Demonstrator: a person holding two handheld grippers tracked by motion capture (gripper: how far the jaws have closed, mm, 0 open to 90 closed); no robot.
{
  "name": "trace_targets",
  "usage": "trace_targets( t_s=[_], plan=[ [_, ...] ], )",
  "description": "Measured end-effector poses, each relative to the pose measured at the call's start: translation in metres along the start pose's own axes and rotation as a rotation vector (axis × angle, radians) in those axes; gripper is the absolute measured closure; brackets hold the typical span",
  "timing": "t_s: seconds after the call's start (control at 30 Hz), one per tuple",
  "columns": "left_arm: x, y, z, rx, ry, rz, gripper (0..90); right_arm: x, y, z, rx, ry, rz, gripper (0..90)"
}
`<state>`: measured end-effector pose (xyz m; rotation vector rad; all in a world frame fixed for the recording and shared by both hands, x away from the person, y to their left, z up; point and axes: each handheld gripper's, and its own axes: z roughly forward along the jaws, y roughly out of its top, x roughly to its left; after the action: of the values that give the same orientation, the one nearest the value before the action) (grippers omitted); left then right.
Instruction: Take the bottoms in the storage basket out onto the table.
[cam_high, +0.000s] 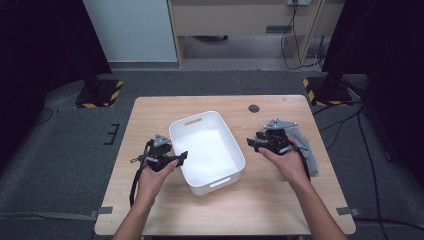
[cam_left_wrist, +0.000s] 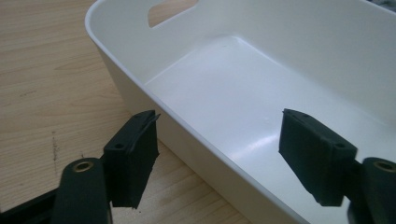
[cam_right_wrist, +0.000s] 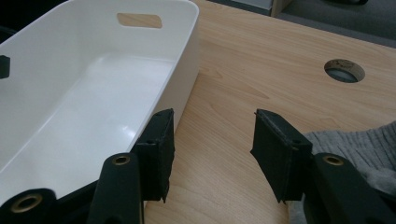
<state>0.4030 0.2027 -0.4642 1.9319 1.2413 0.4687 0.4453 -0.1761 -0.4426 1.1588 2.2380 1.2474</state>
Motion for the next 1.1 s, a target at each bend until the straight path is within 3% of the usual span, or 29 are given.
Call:
trace_targets(
  t_s=[0.17,0.5,0.7,1.1],
  plan=[
    [0.001,-0.001,0.002,0.024,0.013,0.023,38.2,0.001,0.0,0.0,0.003,0.003,-0.008,48.8],
    [0.01,-0.001,0.001,0.011,0.015,0.032,46.4,0.005,-0.001,0.005,0.007,0.013,-0.01,48.8],
    [0.021,-0.002,-0.002,0.0,0.022,0.062,52.2,0.008,-0.001,0.007,0.012,0.017,-0.019,48.9],
    [0.05,-0.003,-0.002,-0.003,0.055,0.068,66.3,0.012,-0.004,0.014,0.038,0.031,-0.029,49.4]
  ],
)
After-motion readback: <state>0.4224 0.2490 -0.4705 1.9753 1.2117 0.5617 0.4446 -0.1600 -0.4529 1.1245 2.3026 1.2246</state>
